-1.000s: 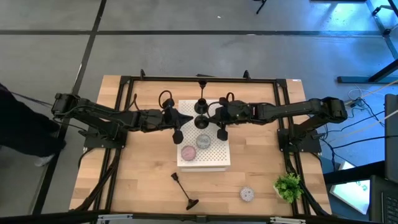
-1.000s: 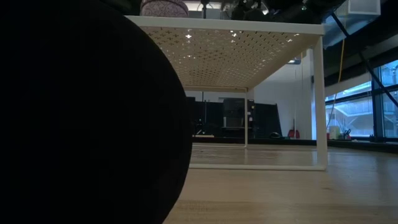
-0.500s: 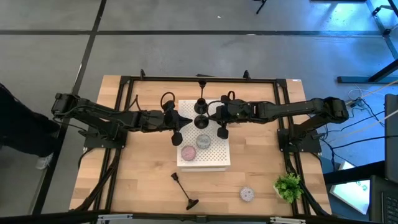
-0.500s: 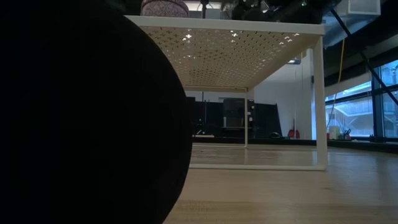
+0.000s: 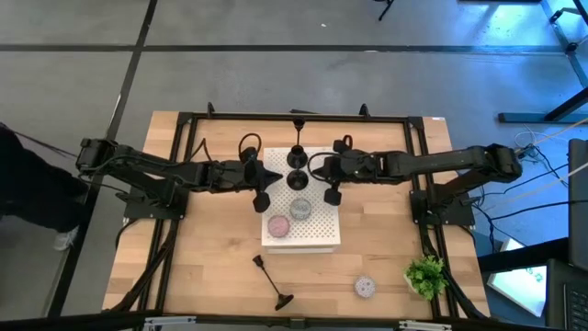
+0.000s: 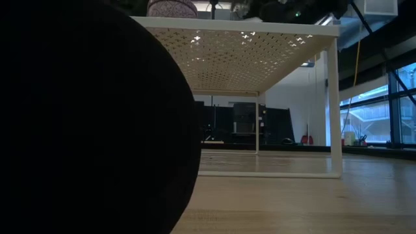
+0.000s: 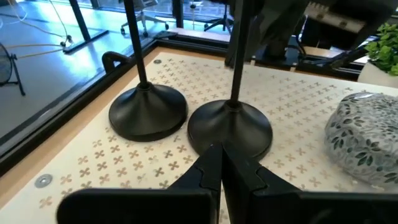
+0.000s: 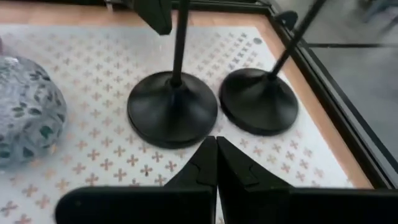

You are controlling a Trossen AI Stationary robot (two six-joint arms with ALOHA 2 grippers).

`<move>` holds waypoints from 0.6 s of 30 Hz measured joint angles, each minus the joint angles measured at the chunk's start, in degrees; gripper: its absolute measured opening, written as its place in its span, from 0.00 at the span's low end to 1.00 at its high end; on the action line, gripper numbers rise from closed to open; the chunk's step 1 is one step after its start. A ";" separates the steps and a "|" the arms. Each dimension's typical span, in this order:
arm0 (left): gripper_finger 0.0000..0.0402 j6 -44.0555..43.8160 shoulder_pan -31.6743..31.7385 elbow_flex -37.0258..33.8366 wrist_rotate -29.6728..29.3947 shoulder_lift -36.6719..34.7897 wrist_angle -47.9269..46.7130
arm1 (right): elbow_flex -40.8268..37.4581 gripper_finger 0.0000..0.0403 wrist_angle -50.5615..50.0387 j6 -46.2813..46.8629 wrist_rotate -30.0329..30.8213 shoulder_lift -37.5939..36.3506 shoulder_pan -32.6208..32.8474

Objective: Pick & Place candle stick holders
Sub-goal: Put the red patterned scented candle on the shelf

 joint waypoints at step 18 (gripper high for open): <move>0.00 3.65 -5.13 -0.02 1.29 -7.07 3.21 | 0.00 0.00 -5.31 1.34 4.28 -6.59 5.84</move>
